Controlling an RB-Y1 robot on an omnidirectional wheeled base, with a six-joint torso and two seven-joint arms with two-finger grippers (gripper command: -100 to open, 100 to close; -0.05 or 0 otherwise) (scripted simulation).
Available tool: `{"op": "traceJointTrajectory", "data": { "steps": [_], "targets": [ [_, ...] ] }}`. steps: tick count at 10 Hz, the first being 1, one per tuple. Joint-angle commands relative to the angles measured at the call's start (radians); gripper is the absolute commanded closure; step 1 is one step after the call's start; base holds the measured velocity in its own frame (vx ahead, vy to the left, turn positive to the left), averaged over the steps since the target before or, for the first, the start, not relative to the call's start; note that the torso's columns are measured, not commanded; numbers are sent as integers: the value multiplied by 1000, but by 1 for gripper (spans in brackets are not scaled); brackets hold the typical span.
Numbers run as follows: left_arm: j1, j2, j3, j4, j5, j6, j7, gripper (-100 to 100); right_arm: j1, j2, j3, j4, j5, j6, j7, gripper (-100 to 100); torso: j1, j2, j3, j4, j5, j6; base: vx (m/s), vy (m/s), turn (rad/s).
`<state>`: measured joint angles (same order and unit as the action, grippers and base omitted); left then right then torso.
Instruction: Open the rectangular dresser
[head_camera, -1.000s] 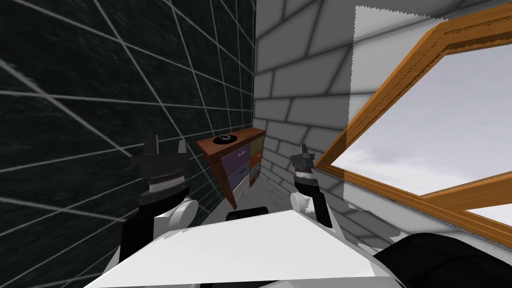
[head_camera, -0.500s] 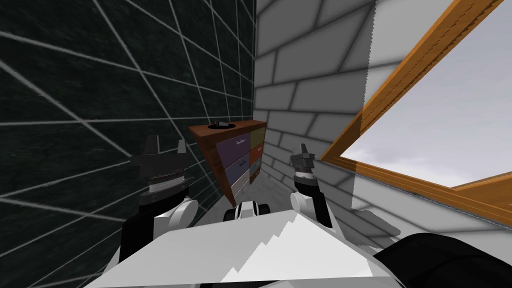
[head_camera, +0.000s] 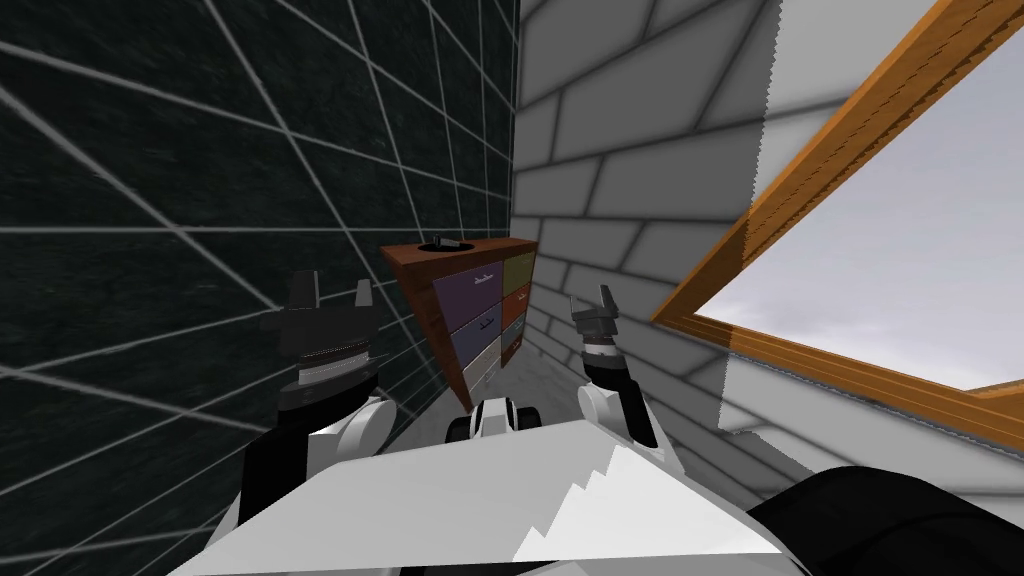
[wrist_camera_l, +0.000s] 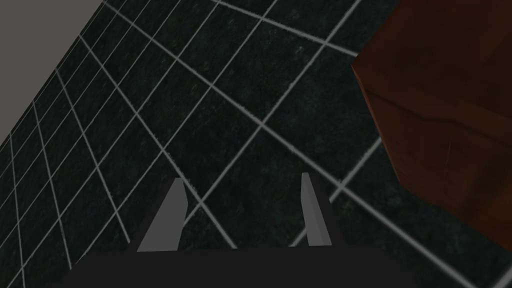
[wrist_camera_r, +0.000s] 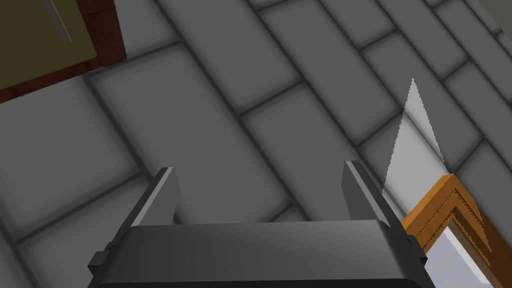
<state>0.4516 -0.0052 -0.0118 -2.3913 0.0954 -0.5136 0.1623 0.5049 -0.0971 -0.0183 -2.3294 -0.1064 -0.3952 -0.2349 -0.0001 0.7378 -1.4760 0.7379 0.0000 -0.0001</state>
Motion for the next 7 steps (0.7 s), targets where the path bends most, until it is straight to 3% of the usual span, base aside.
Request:
{"op": "traceJointTrajectory", "data": {
  "steps": [1, 7],
  "targets": [
    [0, 0, 0, 0, 0, 0, 0, 0, -32, -34, 35, 47, -56, -18, -74, -100, 0, 0, 0, 0, 0, 0, 10, -30, 105],
    [0, 0, 0, 0, 0, 0, 0, 0, -85, -63, 118, 137, -162, -65, -221, -100, 0, 0, 0, 0, 0, 1, 10, -25, 93]
  ]
}}
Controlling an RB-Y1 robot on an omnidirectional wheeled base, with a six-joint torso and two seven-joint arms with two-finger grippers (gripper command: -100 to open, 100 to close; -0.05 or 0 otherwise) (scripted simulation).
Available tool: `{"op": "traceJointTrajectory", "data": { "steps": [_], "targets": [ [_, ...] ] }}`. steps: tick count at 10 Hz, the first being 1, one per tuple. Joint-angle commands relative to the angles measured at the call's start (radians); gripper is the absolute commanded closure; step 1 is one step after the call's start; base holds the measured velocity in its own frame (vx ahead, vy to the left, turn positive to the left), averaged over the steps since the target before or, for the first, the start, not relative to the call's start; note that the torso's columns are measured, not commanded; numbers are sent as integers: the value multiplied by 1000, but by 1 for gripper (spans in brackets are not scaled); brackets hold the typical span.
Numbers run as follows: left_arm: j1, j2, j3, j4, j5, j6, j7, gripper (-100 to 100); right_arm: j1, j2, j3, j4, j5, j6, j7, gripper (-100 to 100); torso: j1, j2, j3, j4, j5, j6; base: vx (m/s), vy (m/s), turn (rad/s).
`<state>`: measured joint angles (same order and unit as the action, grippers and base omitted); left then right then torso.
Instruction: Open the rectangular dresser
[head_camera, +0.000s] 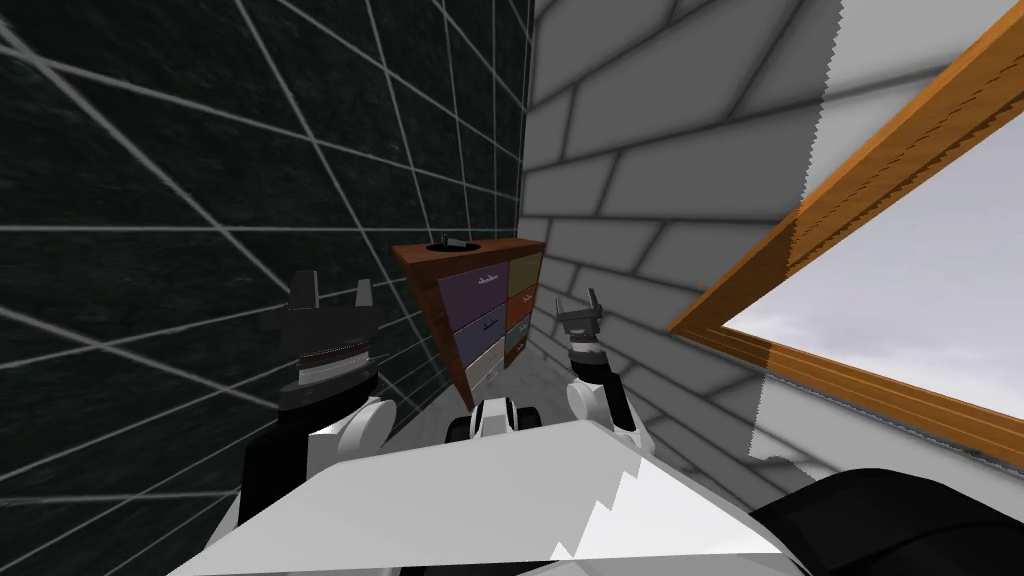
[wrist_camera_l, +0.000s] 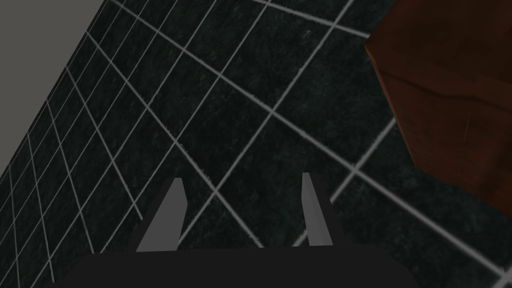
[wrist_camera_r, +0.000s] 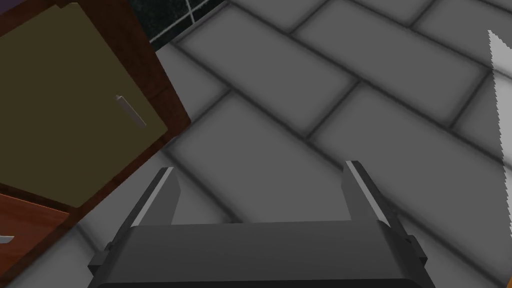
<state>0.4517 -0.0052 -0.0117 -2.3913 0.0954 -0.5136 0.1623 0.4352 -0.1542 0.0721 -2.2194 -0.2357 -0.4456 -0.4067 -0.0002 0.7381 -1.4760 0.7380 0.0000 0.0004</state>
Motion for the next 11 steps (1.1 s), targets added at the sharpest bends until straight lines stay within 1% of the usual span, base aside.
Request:
{"op": "traceJointTrajectory", "data": {
  "steps": [1, 2, 3, 4, 5, 6, 7, 8, 9, 10, 11],
  "targets": [
    [0, 0, 0, 0, 0, 0, 0, 0, -30, -9, 51, 52, -63, -28, -76, -100, 0, 0, 0, 0, 0, -1, 12, -31, 149],
    [0, 0, 0, 0, 0, 0, 0, 0, -30, -9, 51, 52, -63, -28, -91, -100, 0, 0, 0, 0, 0, -1, 7, -26, 71],
    [0, 0, 0, 0, 0, 0, 0, 0, -45, -12, 76, 78, -95, -42, -128, -100, 0, 0, 0, 0, 0, 0, 3, -27, 133],
    [0, 0, 0, 0, 0, 0, 0, 0, -45, -12, 76, 78, -95, -42, -134, -100, 0, 0, 0, 0, 0, -1, 5, -22, 58],
    [0, 0, 0, 0, 0, 0, 0, 0, -61, -13, 101, 105, -128, -56, -174, -100, 0, 0, 0, 0, 0, 0, 6, -23, 104],
    [0, 0, 0, 0, 0, 0, 0, 0, -61, -13, 101, 105, -128, -56, -179, -100, 0, 0, 0, 0, 0, -1, 6, -20, 60],
    [0, 0, 0, 0, 0, 0, 0, 0, -78, -14, 127, 133, -161, -71, -218, -100, 0, 0, 0, 0, 0, 0, 5, -25, 102],
    [0, 0, 0, 0, 0, 0, 0, 0, -78, -14, 127, 133, -161, -71, -224, -100, 0, 0, 0, 0, 0, -1, 5, -20, 78],
    [0, 0, 0, 0, 0, 0, 0, 0, -94, -14, 154, 162, -195, -86, -265, -100, 0, 0, 0, 0, 0, 0, 7, -27, 129],
    [0, 0, 0, 0, 0, 0, 0, 0, -94, -14, 154, 162, -195, -86, -271, -100, 0, 0, 0, 0, 0, -1, 5, -26, 63],
    [0, 0, 0, 0, 0, 0, 0, 0, -112, -15, 181, 192, -230, -101, -310, -100, 0, 0, 0, 0, 0, 0, 3, -24, 123]
  ]
}}
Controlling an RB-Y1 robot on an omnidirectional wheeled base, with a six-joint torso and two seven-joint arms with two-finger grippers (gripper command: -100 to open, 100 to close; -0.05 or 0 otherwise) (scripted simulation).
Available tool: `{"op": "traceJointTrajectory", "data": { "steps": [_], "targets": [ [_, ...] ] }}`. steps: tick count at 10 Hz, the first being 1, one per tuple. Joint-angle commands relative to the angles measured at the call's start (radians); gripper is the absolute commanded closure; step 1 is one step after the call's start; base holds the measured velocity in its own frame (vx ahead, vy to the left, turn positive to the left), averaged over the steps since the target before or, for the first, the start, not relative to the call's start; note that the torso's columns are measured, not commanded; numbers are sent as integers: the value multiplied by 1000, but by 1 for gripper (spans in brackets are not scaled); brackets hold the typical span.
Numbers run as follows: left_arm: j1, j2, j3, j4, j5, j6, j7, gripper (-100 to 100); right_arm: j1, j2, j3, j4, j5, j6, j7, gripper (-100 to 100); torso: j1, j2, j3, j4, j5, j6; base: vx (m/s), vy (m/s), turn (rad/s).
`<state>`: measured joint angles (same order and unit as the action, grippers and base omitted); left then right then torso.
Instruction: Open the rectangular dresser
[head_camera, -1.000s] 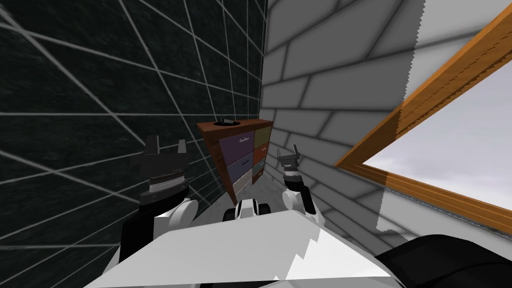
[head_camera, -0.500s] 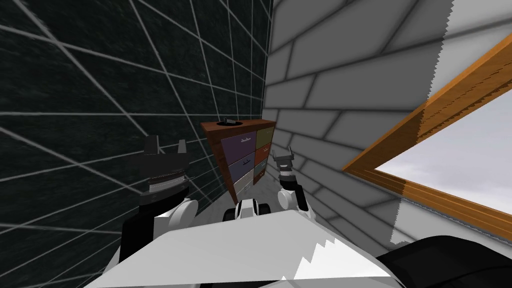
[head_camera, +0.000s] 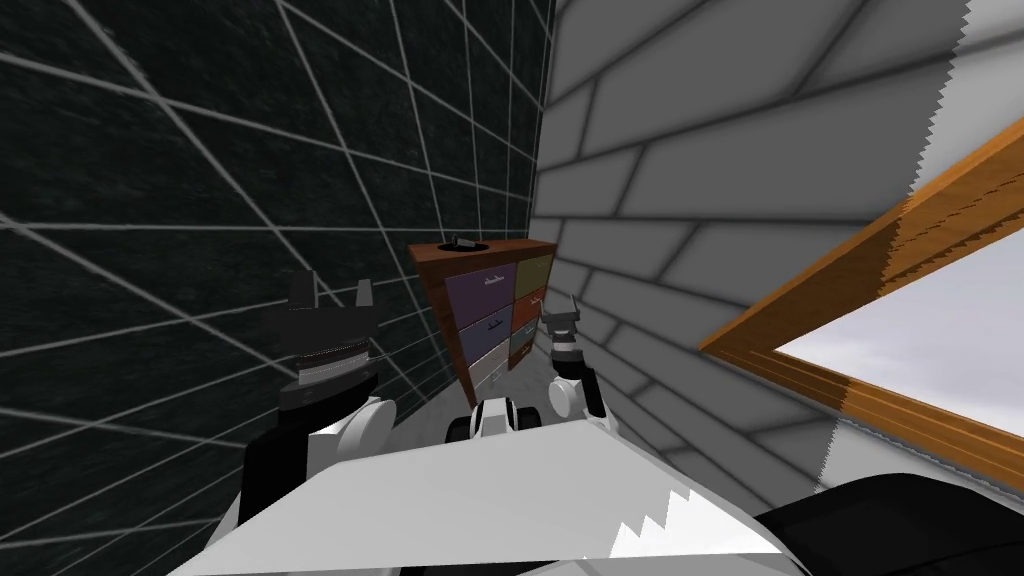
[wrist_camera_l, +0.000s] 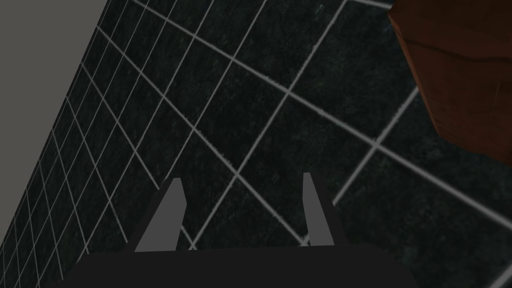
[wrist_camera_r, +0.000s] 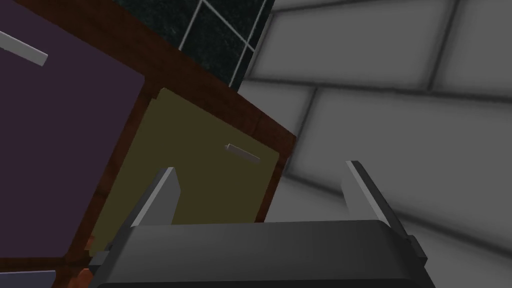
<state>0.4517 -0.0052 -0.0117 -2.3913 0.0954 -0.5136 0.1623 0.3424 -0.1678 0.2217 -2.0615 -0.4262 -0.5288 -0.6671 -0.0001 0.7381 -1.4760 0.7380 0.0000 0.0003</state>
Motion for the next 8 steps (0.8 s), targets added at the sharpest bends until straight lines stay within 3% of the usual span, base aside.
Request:
{"op": "traceJointTrajectory", "data": {
  "steps": [1, 4, 5, 6, 7, 8],
  "targets": [
    [0, 0, 0, 0, 0, 0, 0, 0, -19, -1, 31, 34, -40, -18, -58, -100, 0, 0, 0, 0, 0, -1, 5, -23, 70],
    [0, 0, 0, 0, 0, 0, 0, 0, -55, -1, 86, 99, -110, -48, -145, -100, 0, 0, 0, 0, 0, 0, 6, -26, 98],
    [0, 0, 0, 0, 0, 0, 0, 0, -55, -1, 86, 99, -110, -48, -154, -100, 0, 0, 0, 0, 0, -1, 3, -23, 77],
    [0, 0, 0, 0, 0, 0, 0, 0, -73, -1, 114, 132, -146, -63, -195, -100, 0, 0, 0, 0, 0, 0, 4, -30, 116],
    [0, 0, 0, 0, 0, 0, 0, 0, -73, -1, 114, 132, -146, -63, -202, -100, 0, 0, 0, 0, 0, -1, 4, -26, 79],
    [0, 0, 0, 0, 0, 0, 0, 0, -92, 0, 142, 167, -182, -78, -243, -100, 0, 0, 0, 0, 0, 0, 4, -25, 128]
  ]
}}
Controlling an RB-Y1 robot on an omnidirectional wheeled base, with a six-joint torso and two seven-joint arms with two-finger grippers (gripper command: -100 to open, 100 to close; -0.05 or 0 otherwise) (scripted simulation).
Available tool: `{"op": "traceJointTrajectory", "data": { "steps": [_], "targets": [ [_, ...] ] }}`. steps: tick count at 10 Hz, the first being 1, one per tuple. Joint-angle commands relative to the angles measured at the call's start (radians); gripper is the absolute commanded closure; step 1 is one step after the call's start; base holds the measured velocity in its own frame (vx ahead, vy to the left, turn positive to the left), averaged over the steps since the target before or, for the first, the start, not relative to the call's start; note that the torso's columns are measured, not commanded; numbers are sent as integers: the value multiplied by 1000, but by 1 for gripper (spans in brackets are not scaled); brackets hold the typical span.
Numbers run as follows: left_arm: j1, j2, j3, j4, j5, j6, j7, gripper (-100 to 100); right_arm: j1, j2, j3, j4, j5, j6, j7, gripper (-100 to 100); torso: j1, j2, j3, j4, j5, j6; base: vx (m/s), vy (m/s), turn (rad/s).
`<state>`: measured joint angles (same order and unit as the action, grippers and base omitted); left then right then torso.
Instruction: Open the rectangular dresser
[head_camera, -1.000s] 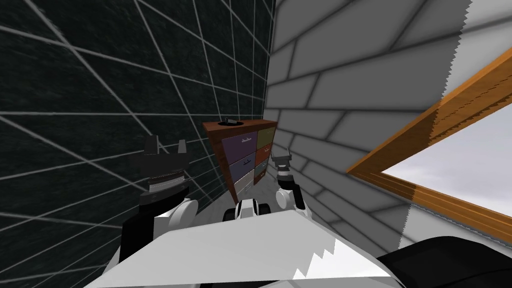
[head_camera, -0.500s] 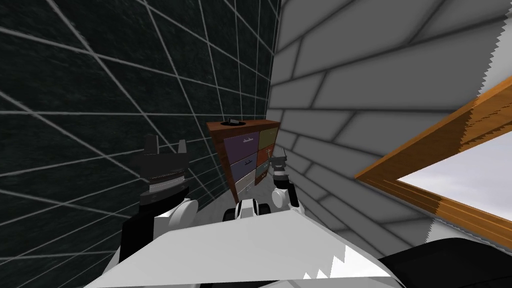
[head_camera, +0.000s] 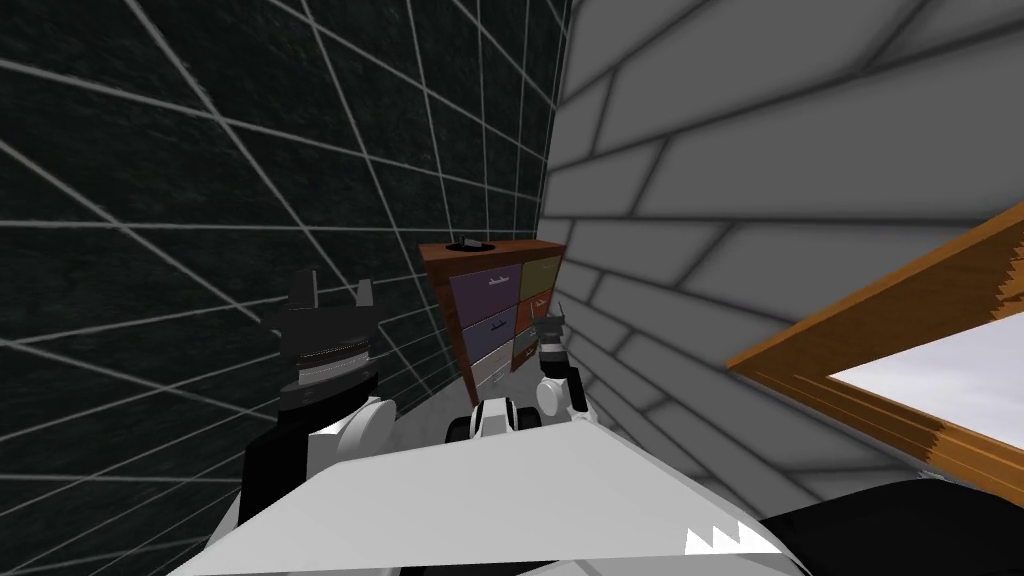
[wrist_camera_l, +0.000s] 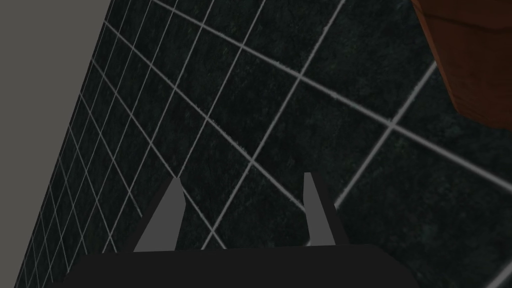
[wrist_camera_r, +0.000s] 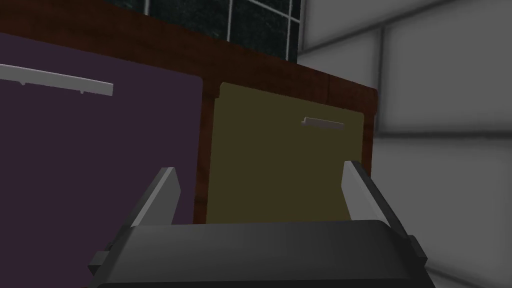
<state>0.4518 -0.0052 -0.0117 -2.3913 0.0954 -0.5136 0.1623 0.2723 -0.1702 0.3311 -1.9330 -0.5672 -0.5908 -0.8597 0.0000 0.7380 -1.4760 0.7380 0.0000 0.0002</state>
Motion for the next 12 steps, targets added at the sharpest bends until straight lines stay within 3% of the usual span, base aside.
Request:
{"op": "traceJointTrajectory", "data": {
  "steps": [1, 4, 5, 6, 7, 8, 9, 10, 11, 12],
  "targets": [
    [0, 0, 0, 0, 0, 0, 0, 0, -22, 3, 32, 39, -41, -16, -58, -100, 0, 0, 0, 0, 0, 0, 2, -23, 76],
    [0, 0, 0, 0, 0, 0, 0, 0, -60, 7, 88, 112, -112, -45, -140, -100, 0, 0, 0, 0, 0, 0, 2, -26, 100],
    [0, 0, 0, 0, 0, 0, 0, 0, -60, 7, 88, 112, -112, -45, -155, -100, 0, 0, 0, 0, 0, 0, -1, -23, 74],
    [0, 0, 0, 0, 0, 0, 0, 0, -79, 10, 117, 150, -148, -60, -193, -100, 0, 0, 0, 0, 0, 0, 1, -26, 135],
    [0, 0, 0, 0, 0, 0, 0, 0, -79, 10, 117, 150, -148, -60, -203, -100, 0, 0, 0, 0, 0, 0, 3, -27, 73],
    [0, 0, 0, 0, 0, 0, 0, 0, -99, 13, 145, 188, -184, -74, -243, -100, 0, 0, 0, 0, 0, 0, 5, -35, 117],
    [0, 0, 0, 0, 0, 0, 0, 0, -99, 13, 145, 188, -184, -74, -251, -100, 0, 0, 0, 0, 0, 0, 3, -29, 63],
    [0, 0, 0, 0, 0, 0, 0, 0, -118, 17, 172, 227, -219, -88, -287, -100, 0, 0, 0, 0, 0, 0, 2, -27, 101],
    [0, 0, 0, 0, 0, 0, 0, 0, -118, 17, 172, 227, -219, -88, -299, -100, 0, 0, 0, 0, 0, 0, 1, -20, 83],
    [0, 0, 0, 0, 0, 0, 0, 0, -137, 22, 199, 266, -253, -102, -336, -100, 0, 0, 0, 0, 0, 0, 0, -25, 149]
  ]
}}
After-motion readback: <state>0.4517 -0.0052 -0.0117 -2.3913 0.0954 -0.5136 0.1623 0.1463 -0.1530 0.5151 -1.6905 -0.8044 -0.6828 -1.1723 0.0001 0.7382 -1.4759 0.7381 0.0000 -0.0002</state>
